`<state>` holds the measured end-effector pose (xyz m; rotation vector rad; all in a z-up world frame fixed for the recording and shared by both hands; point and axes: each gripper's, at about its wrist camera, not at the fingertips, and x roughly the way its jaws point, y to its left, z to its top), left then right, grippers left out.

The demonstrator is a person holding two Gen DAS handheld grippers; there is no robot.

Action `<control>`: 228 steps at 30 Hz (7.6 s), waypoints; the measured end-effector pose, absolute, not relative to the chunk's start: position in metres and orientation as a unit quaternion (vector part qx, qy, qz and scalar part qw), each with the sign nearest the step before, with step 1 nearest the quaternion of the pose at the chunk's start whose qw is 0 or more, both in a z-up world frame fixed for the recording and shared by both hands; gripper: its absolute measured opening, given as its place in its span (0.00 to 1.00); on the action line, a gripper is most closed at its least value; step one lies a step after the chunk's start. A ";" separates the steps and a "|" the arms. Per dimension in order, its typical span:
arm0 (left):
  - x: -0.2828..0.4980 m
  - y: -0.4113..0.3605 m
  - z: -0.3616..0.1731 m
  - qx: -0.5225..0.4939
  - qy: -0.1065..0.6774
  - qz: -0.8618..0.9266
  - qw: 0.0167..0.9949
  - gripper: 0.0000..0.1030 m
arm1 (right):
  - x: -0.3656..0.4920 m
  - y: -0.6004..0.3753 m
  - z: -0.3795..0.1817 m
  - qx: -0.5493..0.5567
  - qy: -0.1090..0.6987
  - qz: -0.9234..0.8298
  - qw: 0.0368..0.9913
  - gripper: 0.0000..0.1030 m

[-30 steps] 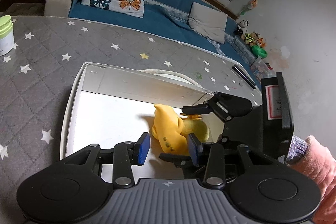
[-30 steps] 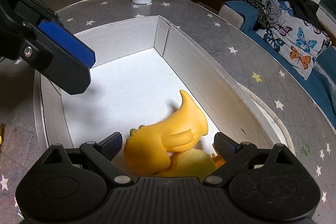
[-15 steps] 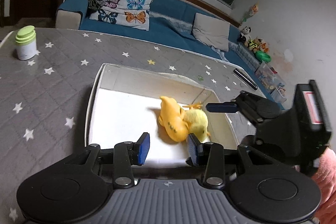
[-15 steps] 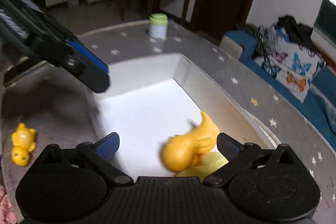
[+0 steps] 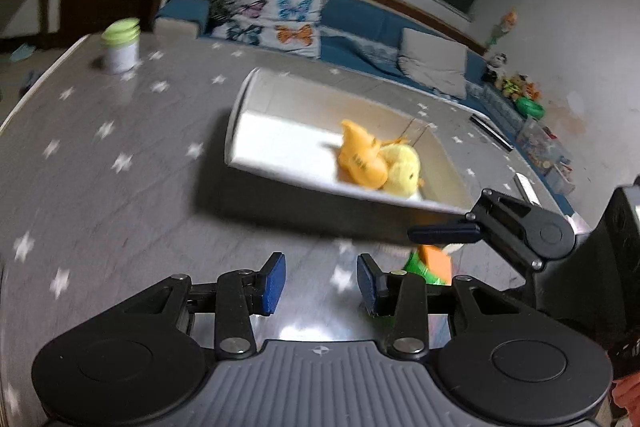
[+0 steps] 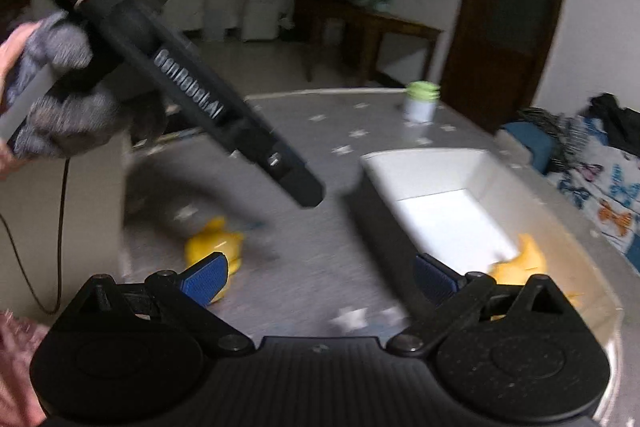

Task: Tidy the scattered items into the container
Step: 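Move the left tool to the yellow rubber duck on the table and grasp it, then carry the held yellow duck toward the white box with the left gripper, then lower the yellow duck into the white box and open the left gripper, then move the left tool back out to the green packet beside the box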

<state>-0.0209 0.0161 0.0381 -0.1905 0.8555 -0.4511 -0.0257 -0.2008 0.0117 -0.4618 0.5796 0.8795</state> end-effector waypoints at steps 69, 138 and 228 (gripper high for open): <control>-0.030 0.062 -0.016 -0.166 0.485 -0.218 0.831 0.33 | -0.036 -0.126 -0.054 -0.299 0.282 0.488 0.770 0.87; 0.086 -0.023 0.078 -0.105 0.426 -0.284 0.852 0.23 | 0.039 -0.176 0.028 -0.255 0.227 0.356 0.870 0.70; 0.019 -0.063 0.041 -0.066 0.378 -0.222 0.897 0.28 | -0.021 -0.261 0.020 -0.046 0.222 0.209 0.951 1.00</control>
